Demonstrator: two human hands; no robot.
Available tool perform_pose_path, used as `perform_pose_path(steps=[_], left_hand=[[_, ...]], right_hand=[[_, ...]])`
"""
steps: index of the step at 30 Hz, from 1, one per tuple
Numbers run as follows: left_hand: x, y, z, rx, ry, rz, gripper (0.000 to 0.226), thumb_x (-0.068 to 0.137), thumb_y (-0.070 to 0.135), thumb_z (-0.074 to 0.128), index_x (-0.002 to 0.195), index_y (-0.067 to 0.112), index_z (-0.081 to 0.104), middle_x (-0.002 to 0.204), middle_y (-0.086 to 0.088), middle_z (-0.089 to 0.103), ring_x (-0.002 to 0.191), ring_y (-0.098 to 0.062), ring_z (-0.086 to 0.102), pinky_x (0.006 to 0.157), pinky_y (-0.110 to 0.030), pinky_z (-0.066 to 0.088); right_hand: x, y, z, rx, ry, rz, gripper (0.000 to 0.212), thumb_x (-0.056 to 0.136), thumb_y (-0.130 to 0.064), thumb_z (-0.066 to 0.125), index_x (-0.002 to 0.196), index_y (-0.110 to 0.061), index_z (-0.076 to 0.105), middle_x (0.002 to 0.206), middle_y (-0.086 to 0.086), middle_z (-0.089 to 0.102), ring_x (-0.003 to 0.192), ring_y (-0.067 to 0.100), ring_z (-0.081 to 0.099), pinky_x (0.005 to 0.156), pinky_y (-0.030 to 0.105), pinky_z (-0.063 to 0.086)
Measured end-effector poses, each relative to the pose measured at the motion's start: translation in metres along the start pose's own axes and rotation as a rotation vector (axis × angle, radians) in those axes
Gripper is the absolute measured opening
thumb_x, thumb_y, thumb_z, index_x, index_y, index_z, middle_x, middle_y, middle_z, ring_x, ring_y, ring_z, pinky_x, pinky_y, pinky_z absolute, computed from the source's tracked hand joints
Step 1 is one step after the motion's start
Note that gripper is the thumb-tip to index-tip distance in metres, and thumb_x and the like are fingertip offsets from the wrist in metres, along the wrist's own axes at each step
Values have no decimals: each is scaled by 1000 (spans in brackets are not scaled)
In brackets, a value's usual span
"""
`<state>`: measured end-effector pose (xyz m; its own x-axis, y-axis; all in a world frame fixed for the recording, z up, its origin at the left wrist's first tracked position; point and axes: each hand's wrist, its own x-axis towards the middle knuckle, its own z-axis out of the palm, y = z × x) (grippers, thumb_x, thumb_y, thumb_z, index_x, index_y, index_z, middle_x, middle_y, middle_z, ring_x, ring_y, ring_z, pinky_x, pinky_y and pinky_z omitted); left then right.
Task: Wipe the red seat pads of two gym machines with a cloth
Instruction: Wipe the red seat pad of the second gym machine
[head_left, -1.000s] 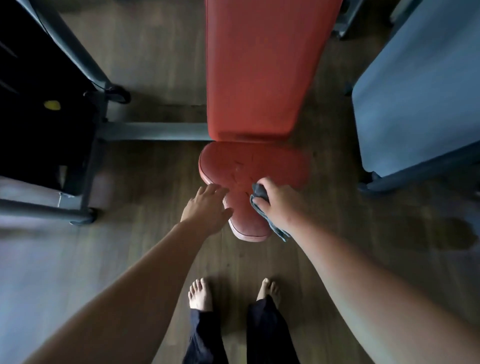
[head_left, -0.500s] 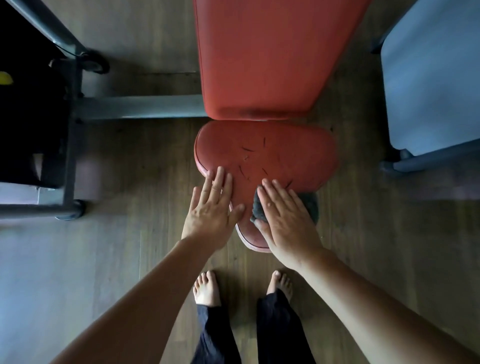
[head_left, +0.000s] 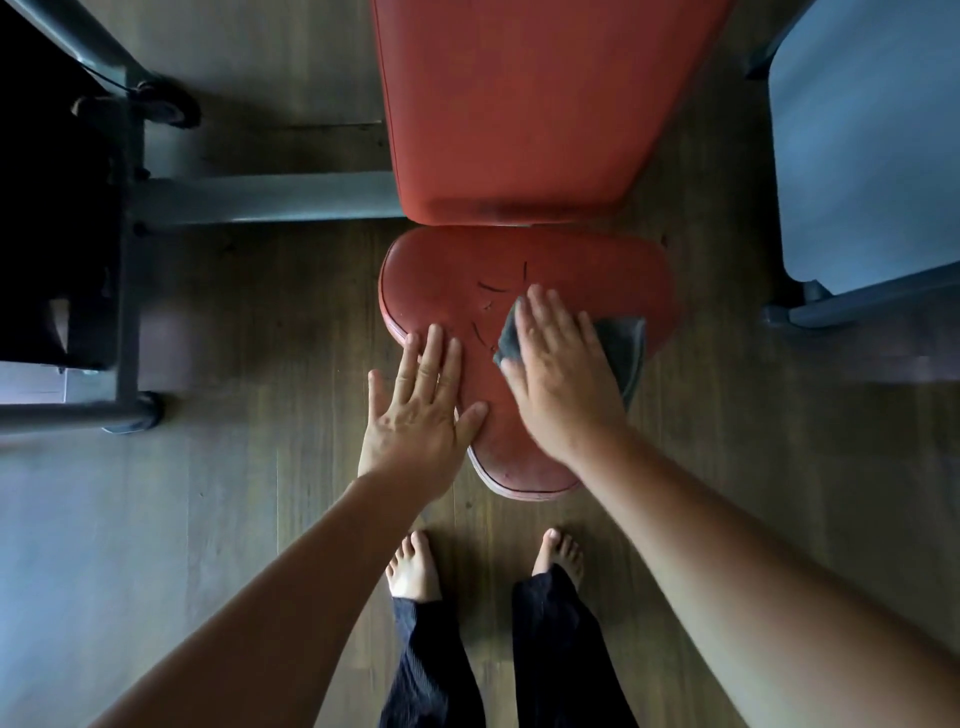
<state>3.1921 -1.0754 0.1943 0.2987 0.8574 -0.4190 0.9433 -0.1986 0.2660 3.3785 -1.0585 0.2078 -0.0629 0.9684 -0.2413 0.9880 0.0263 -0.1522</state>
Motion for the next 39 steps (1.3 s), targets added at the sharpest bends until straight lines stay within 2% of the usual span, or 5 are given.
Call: perform_pose_path(steps=[18,24,30,36,39], left_hand=[[1,-2,-1,-24,-15,-1,75,101,66,7,164,29,-12,169,12,-28,155,-11,-28,127,-59,5],[1,0,-1,-27,-31,-9,75,101,67,7,163,31,-16,167,13,-31,153,-10,-31,127,-58,0],[1,-1,-2,-21,-18,-4,76,100,67,6,164,29,-12,169,12,-27,155,-11,-28,127,-58,3],[3,-3,-1,-25,-28,-5,74,102,67,9,162,31,-16,167,14,-31,153,-9,-31,127,-59,0],[2,-4,0,-29,-16,0,74,102,67,9,163,31,-15,168,14,-29,154,-9,-30,127,-60,1]], right_hand=[[-41,21,-4,12,-106,-163,68,104,-49,26,160,-12,19,169,5,13,157,22,12,126,47,15],[50,40,-8,-10,-23,190,68,104,-45,31,159,-7,21,169,12,16,156,27,14,125,48,12],[-13,4,-4,26,-65,-189,65,103,-45,31,158,-11,28,168,6,20,155,24,18,125,48,19],[85,-1,-8,15,-45,5,65,104,-43,32,159,-10,22,169,8,15,156,24,12,126,47,12],[45,-14,-4,-18,-49,-150,65,103,-43,32,158,-9,25,168,8,19,155,26,17,125,49,18]])
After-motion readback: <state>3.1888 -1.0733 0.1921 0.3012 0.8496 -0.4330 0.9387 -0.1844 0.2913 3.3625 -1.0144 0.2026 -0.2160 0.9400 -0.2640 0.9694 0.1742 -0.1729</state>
